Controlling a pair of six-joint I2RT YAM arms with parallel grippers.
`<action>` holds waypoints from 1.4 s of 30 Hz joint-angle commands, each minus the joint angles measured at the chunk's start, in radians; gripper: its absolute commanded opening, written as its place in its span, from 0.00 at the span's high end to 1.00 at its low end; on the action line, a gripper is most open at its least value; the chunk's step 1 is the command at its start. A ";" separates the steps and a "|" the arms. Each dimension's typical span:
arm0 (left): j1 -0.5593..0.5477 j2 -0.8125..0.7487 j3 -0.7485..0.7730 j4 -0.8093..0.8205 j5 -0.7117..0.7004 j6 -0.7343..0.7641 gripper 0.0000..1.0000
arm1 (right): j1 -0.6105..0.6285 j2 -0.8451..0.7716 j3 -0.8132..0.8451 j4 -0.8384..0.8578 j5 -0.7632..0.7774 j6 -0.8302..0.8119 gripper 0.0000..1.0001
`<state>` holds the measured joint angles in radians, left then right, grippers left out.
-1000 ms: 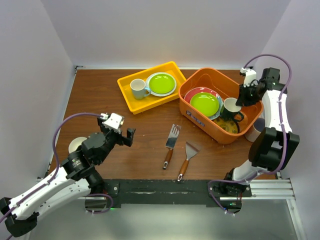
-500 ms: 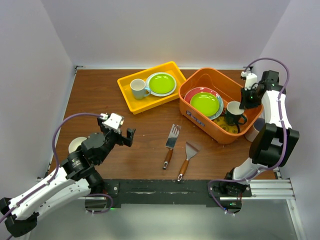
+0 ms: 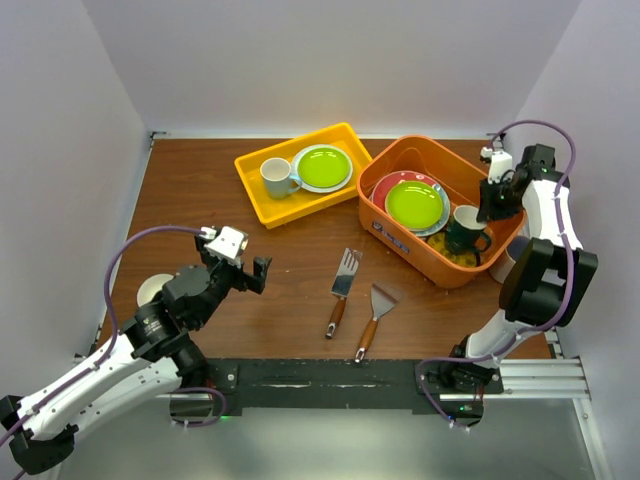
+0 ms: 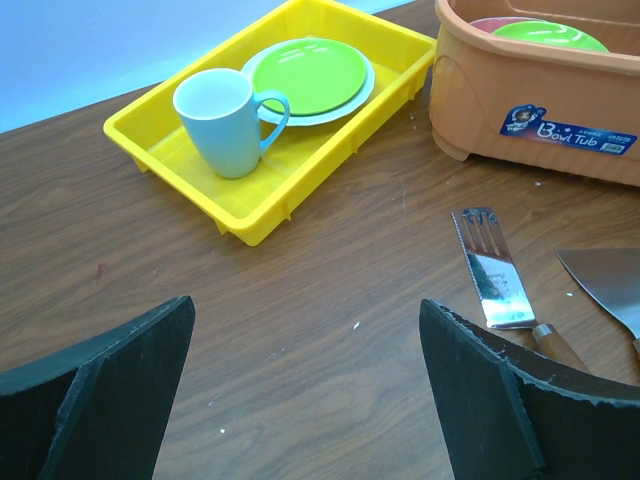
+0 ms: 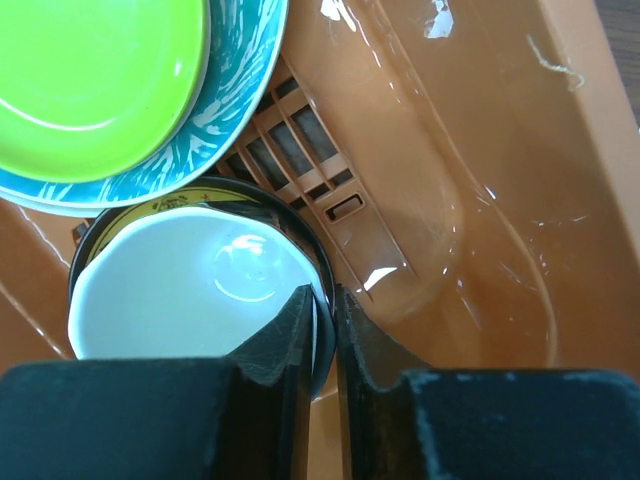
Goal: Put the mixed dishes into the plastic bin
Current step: Place the cup in the plastic bin.
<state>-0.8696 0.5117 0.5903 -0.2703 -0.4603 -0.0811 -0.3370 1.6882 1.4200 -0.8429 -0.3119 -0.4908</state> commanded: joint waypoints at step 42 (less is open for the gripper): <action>0.014 0.001 -0.004 0.048 0.011 0.030 0.00 | -0.005 -0.162 0.152 -0.137 -0.225 -0.026 0.36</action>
<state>-0.8639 0.5121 0.5903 -0.2699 -0.4568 -0.0807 -0.3416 1.5993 1.5074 -0.9577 -0.4446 -0.5171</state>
